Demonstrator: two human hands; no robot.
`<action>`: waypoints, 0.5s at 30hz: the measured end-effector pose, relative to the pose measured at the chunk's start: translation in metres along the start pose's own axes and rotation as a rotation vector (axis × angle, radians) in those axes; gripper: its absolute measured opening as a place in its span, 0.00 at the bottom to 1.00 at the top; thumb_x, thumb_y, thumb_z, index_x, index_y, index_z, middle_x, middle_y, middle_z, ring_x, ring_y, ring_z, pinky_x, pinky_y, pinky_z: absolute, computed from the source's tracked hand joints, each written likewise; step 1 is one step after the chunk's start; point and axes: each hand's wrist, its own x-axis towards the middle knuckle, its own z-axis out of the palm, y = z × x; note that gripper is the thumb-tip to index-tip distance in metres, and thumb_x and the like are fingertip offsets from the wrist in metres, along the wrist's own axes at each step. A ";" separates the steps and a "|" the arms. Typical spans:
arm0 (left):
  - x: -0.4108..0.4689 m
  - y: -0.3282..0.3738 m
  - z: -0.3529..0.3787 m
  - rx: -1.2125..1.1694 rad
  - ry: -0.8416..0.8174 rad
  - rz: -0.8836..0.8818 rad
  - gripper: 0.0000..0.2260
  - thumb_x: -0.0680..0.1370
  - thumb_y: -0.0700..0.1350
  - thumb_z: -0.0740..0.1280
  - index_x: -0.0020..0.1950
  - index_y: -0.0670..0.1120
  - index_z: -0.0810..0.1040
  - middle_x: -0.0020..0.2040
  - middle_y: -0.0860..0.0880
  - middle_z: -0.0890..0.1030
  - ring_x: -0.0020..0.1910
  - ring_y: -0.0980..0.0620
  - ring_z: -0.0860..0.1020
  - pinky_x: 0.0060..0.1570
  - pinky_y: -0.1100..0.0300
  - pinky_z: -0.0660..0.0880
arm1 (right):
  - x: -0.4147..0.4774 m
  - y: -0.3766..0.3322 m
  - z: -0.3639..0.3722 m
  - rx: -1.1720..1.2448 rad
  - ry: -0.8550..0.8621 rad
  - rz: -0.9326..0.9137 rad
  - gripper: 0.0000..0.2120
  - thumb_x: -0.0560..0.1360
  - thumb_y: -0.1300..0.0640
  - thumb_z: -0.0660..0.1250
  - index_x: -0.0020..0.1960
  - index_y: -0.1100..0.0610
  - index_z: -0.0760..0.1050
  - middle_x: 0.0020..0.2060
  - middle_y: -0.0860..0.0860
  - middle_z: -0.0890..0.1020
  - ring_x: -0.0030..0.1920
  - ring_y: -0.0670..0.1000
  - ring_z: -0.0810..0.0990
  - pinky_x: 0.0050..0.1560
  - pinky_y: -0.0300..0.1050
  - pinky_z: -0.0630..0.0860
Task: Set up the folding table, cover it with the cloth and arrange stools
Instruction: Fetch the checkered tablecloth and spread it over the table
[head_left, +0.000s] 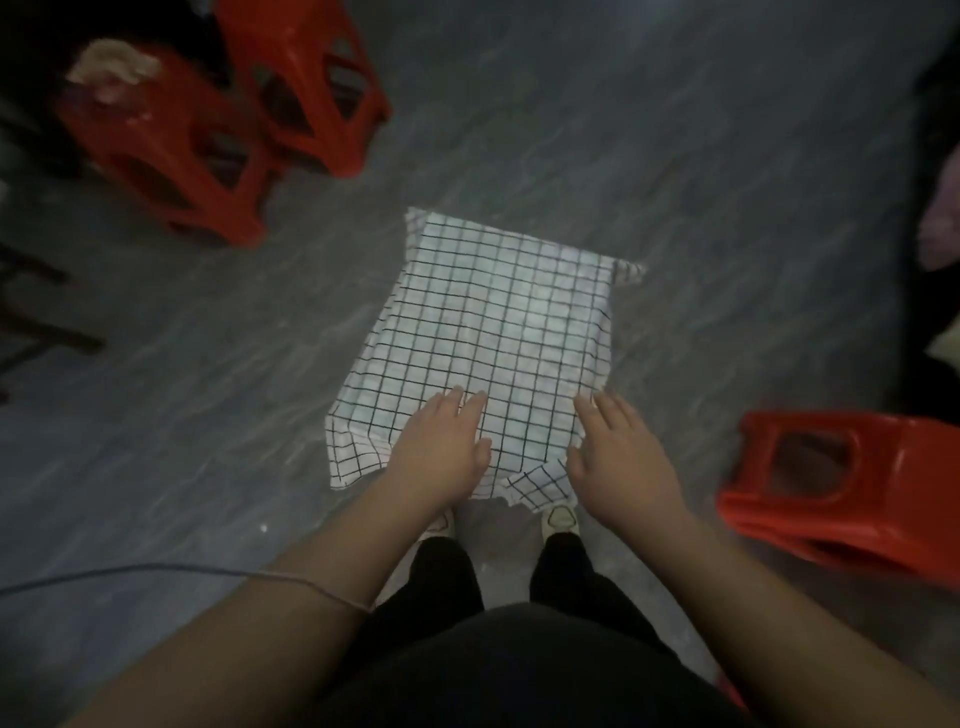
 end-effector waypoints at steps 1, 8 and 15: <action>0.006 -0.007 0.001 0.018 -0.028 0.032 0.28 0.82 0.54 0.58 0.81 0.49 0.54 0.80 0.43 0.57 0.79 0.44 0.56 0.77 0.48 0.57 | -0.002 -0.005 0.005 0.019 0.016 0.038 0.33 0.76 0.44 0.51 0.79 0.55 0.58 0.77 0.55 0.63 0.78 0.56 0.58 0.76 0.55 0.60; 0.042 -0.034 0.020 0.119 -0.126 0.228 0.28 0.82 0.54 0.58 0.80 0.48 0.56 0.80 0.43 0.58 0.78 0.44 0.58 0.75 0.47 0.60 | -0.007 -0.021 0.056 0.193 0.036 0.321 0.31 0.76 0.47 0.58 0.77 0.55 0.62 0.73 0.55 0.68 0.74 0.57 0.63 0.73 0.56 0.64; 0.092 -0.037 0.119 0.131 -0.222 0.290 0.27 0.82 0.50 0.60 0.79 0.47 0.58 0.79 0.43 0.61 0.77 0.44 0.59 0.75 0.48 0.60 | 0.017 0.002 0.155 0.415 0.006 0.461 0.27 0.76 0.52 0.60 0.74 0.56 0.67 0.69 0.54 0.72 0.70 0.56 0.69 0.69 0.53 0.68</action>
